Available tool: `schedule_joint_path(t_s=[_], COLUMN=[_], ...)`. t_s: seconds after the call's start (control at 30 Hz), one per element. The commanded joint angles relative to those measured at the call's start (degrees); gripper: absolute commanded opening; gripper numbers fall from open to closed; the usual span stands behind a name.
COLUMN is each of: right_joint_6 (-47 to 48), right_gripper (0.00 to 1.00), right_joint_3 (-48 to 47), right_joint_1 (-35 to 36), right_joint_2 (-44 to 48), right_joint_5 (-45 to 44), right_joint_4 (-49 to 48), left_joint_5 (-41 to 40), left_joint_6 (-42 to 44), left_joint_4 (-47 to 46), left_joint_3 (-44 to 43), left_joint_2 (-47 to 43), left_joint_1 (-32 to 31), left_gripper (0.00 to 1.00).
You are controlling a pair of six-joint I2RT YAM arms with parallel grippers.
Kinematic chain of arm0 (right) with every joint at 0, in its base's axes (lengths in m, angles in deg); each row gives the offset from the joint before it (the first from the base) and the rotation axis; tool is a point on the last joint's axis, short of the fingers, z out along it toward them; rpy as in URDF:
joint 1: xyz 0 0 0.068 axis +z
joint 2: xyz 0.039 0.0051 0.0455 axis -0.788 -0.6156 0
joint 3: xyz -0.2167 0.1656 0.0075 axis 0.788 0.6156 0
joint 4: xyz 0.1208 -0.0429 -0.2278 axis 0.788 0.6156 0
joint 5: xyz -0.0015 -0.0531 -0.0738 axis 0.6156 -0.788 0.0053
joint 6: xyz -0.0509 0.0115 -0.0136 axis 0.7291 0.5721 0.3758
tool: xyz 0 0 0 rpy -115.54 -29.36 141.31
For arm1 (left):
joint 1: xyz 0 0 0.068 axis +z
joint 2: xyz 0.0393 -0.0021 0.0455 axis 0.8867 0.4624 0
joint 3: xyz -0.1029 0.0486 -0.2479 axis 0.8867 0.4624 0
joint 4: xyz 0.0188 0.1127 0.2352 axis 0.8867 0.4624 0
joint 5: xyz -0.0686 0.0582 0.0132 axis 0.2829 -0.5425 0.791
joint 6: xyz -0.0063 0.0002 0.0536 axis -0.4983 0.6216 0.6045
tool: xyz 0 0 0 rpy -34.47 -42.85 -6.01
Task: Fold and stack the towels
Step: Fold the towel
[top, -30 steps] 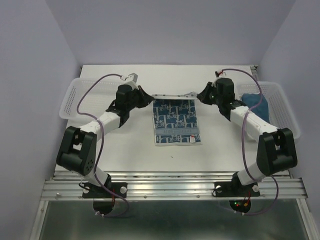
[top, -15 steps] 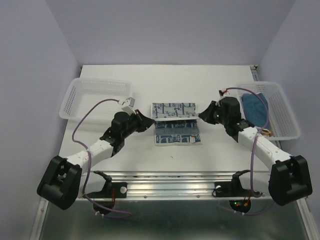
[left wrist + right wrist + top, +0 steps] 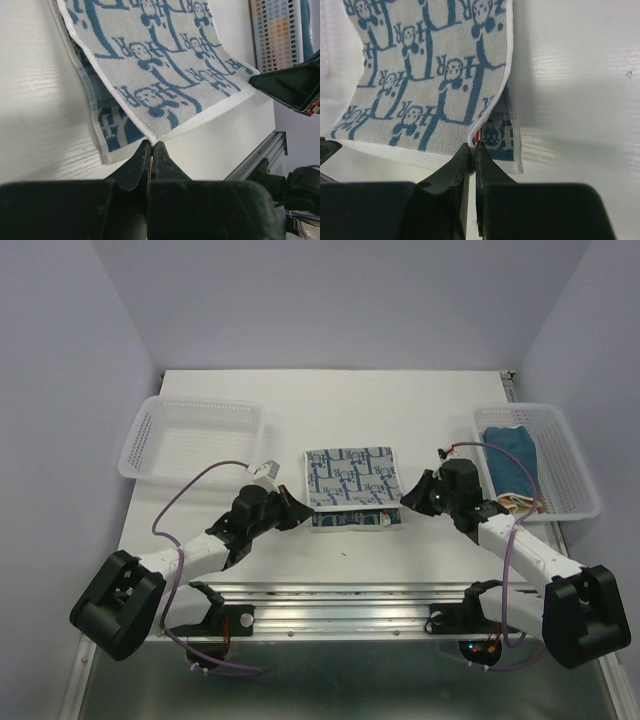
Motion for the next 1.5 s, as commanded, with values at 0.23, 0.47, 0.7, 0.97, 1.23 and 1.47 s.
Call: schedule_joint_path(t_s=[0.23, 0.47, 0.7, 0.97, 1.23, 1.47], right_joint_6=[-1.0, 0.2, 1.6, 3.4, 9.0, 12.0], right_gripper=[0.11, 0.55, 1.00, 1.00, 1.00, 0.90], right_joint_3=[5.9, 6.9, 1.7, -7.7, -22.7, -33.4], right_joint_1=[-0.3, -0.3, -0.3, -0.3, -0.6, -2.0], right_joint_2=[-0.7, 0.7, 2.1, -4.9, -23.8, -36.0], right_joint_5=[0.3, 2.2, 1.0, -6.8, -11.0, -9.8], right_joint_4=[-0.7, 1.6, 2.5, -5.3, -3.8, -3.6], left_joint_5=[3.2, 6.1, -1.1, -8.7, -2.0, -2.4], left_joint_6=[-2.2, -1.2, 0.7, 6.6, 12.7, 15.2], left_joint_4=[3.6, 7.2, 16.2, 20.0, 19.7, 22.2], left_joint_3=[1.8, 2.7, -3.2, -17.4, -32.6, -42.8], left_joint_2=[3.7, -1.2, -4.9, 7.4, 25.9, 37.0], left_joint_1=[-1.0, -1.6, -1.6, 2.9, 8.1, 10.6], left_gripper=[0.01, 0.59, 0.92, 0.92, 0.75, 0.64])
